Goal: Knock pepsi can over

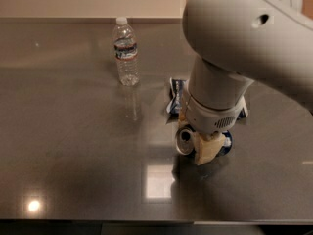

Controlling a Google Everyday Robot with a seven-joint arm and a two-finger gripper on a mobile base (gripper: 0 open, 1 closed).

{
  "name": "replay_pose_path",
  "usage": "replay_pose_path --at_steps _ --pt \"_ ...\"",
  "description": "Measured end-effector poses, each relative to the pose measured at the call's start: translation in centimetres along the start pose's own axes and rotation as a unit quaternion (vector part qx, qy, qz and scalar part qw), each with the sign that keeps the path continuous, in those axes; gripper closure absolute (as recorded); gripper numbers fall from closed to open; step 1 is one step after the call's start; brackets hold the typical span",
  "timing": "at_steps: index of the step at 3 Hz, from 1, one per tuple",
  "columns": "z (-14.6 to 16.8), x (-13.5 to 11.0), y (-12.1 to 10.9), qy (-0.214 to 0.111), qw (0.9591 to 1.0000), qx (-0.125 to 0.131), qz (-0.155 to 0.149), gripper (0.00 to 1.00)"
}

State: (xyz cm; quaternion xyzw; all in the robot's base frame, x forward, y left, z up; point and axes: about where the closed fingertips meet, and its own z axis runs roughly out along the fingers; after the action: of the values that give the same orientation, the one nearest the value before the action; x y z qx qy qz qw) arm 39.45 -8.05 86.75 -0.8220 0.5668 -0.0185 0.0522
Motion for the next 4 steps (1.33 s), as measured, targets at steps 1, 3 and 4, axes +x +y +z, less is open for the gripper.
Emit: replay_pose_path --at_steps 1,3,4 --pt "0.6 -0.1 0.0 0.014 0.9999 -0.002 -0.007 0.38" --pt "1.3 -0.8 -0.2 0.011 0.9999 -0.005 -0.010 0.00" --pt "1.8 -1.2 -0.3 -0.002 1.0000 -0.004 -0.003 0.00"
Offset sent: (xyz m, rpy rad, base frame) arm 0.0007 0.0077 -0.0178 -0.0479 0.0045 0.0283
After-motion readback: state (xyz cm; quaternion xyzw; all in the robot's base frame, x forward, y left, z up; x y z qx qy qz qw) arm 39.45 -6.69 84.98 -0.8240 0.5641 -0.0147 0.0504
